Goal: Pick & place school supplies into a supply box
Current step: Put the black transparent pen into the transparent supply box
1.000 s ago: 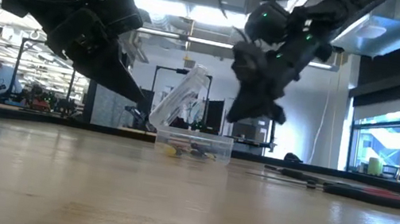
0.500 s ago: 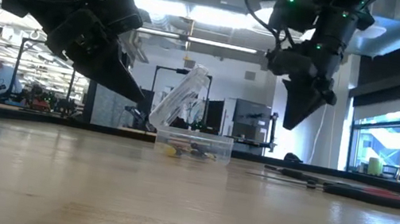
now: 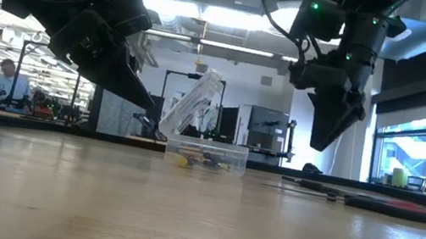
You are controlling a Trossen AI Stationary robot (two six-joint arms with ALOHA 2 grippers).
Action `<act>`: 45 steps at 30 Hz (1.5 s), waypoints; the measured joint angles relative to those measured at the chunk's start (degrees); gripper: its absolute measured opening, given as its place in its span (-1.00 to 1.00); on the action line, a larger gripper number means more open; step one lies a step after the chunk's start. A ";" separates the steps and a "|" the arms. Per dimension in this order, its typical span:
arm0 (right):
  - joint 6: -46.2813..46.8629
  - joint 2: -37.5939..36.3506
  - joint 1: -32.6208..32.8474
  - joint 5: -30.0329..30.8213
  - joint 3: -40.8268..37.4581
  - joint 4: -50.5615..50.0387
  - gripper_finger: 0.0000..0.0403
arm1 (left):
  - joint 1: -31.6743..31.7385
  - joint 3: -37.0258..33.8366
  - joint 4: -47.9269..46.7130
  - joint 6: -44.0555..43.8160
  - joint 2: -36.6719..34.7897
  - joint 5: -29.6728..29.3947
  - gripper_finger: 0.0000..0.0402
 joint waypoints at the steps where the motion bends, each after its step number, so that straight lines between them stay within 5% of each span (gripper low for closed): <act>1: 0.06 0.02 0.02 0.02 -0.42 0.57 -0.36 | 0.01 0.00 0.00 0.00 0.00 -0.01 -0.56; 45: 2.77 0.07 0.55 2.10 -13.28 15.92 -0.26 | -0.02 0.02 -0.07 0.00 0.00 -0.01 -0.56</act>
